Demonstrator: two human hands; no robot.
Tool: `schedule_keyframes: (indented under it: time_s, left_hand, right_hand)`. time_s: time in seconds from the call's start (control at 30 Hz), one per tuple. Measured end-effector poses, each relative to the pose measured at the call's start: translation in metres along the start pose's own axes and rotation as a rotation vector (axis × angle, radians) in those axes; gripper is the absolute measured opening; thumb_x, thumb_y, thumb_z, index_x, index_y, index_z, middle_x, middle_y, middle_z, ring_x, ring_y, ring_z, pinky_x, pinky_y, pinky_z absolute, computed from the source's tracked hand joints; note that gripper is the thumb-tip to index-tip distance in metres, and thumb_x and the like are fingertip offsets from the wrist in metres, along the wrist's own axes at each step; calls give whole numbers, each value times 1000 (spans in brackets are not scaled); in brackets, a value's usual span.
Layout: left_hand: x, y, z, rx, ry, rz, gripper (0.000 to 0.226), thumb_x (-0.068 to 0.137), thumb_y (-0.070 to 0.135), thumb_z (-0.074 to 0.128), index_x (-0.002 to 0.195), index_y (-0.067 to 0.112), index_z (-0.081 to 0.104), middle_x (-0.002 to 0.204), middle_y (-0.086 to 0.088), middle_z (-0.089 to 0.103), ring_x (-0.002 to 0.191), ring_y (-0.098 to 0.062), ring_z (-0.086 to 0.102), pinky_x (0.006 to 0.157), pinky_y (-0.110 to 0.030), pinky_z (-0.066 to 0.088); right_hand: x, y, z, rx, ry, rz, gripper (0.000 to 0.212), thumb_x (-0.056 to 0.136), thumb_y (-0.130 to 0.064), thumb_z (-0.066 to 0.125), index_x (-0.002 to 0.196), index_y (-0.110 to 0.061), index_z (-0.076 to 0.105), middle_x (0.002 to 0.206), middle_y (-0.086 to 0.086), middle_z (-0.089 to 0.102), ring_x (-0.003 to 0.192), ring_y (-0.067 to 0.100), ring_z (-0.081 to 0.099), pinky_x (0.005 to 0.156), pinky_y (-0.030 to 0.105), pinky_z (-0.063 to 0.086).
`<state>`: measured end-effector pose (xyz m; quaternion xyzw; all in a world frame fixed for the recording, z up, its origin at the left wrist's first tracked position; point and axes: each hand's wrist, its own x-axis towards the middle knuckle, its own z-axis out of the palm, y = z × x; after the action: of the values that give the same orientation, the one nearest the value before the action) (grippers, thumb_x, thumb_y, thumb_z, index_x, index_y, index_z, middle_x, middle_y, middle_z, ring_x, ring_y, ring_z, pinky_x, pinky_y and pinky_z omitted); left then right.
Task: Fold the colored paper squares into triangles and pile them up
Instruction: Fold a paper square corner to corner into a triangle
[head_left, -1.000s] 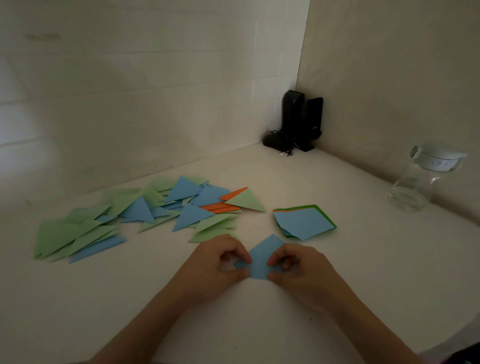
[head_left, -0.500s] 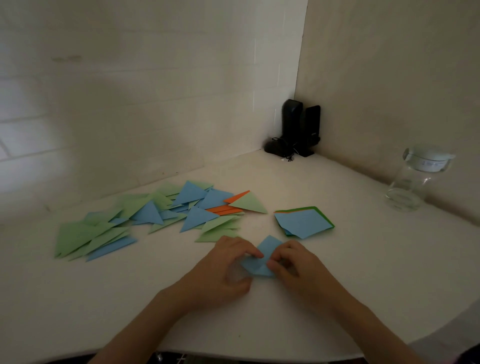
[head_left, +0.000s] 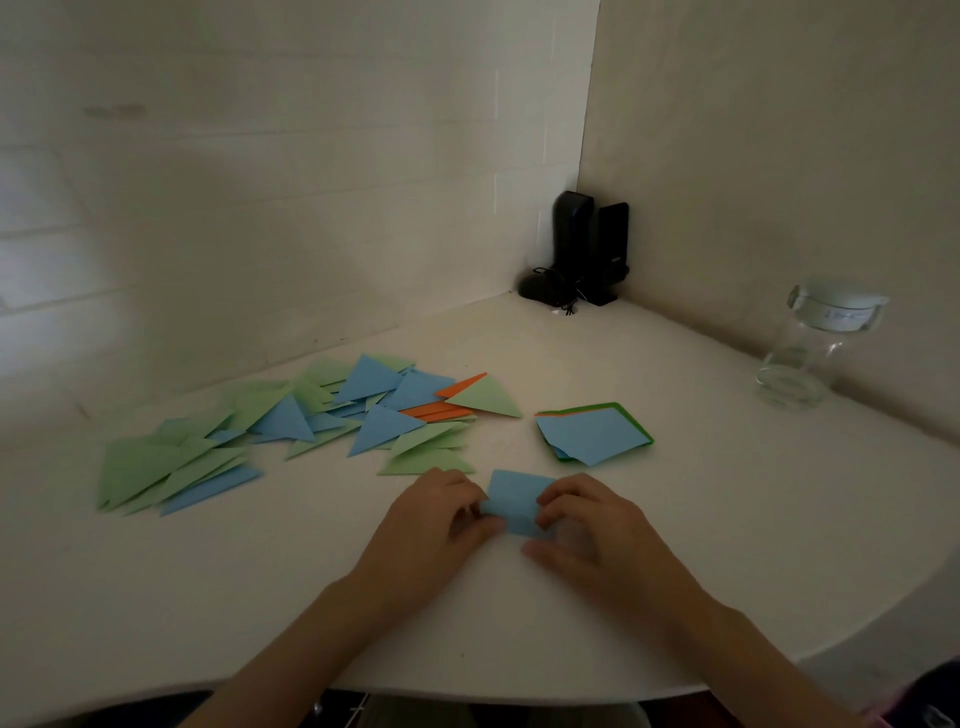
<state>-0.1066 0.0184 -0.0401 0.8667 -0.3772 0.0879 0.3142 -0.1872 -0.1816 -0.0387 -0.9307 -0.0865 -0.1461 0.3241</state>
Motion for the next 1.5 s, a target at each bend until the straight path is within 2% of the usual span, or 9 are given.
schedule_keyframes:
  time_s: [0.13, 0.37, 0.53, 0.87, 1.13, 1.23, 1.33, 1.43, 1.5]
  left_hand:
    - [9, 4, -1, -63, -21, -153, 24, 78, 49, 68, 68, 33, 52, 78, 11, 52, 79, -5, 47, 67, -18, 32]
    - [10, 3, 6, 2, -18, -257, 26, 74, 56, 68, 67, 36, 53, 88, 11, 46, 94, -6, 41, 75, -16, 32]
    - [11, 5, 10, 60, 14, -245, 34, 69, 61, 66, 65, 31, 53, 87, 9, 44, 89, -6, 39, 71, -15, 30]
    - [16, 3, 1, 13, -75, -279, 25, 75, 50, 70, 66, 35, 53, 88, 10, 47, 91, -6, 41, 68, -16, 30]
    - [5, 7, 1, -18, 10, -186, 9, 84, 29, 67, 87, 27, 58, 90, 13, 49, 88, -5, 44, 72, -10, 33]
    - [1, 19, 12, 46, 49, -74, 15, 86, 10, 57, 94, 20, 65, 93, 5, 53, 87, -10, 50, 73, -20, 44]
    - [0, 34, 27, 204, 95, 32, 15, 80, 15, 54, 85, 12, 68, 83, -1, 58, 75, -17, 57, 56, -31, 51]
    - [3, 43, 35, 317, 73, 6, 13, 68, 16, 76, 78, 13, 68, 80, -2, 58, 70, -17, 57, 48, -24, 47]
    - [4, 43, 37, 329, 59, 5, 10, 73, 23, 70, 77, 15, 68, 81, -1, 58, 71, -16, 56, 50, -23, 43]
  right_hand:
    - [4, -2, 8, 3, 124, 54, 33, 78, -49, 53, 73, -20, 67, 88, -10, 59, 82, -1, 54, 76, 0, 35]
    - [6, -3, 17, -89, 226, 177, 39, 73, -57, 52, 62, -22, 65, 84, -12, 55, 82, 3, 52, 73, 9, 34]
    - [9, -7, 18, -81, 221, 240, 25, 70, -41, 77, 60, -20, 67, 86, -9, 54, 83, 7, 54, 74, 19, 42]
    - [14, -8, -4, -9, 54, 246, 25, 70, -33, 79, 75, -24, 55, 83, -10, 51, 79, 0, 47, 68, 7, 35]
    - [10, -4, -4, 55, 25, 228, 23, 73, -21, 77, 85, -27, 59, 88, -13, 49, 85, -1, 49, 72, 4, 33]
    - [11, -6, -4, 60, 28, 234, 22, 73, -20, 77, 85, -27, 60, 88, -13, 48, 84, -1, 49, 71, 3, 33]
    - [10, -5, -1, 50, 50, 227, 21, 73, -21, 77, 84, -27, 60, 88, -13, 48, 82, -4, 48, 71, 3, 33]
    - [6, -6, 3, 56, 106, 181, 20, 73, -24, 78, 83, -27, 61, 87, -16, 49, 87, -7, 47, 73, 3, 34]
    - [3, -5, 0, 76, 114, 164, 23, 72, -21, 79, 87, -27, 62, 89, -15, 53, 91, -5, 48, 73, 3, 35]
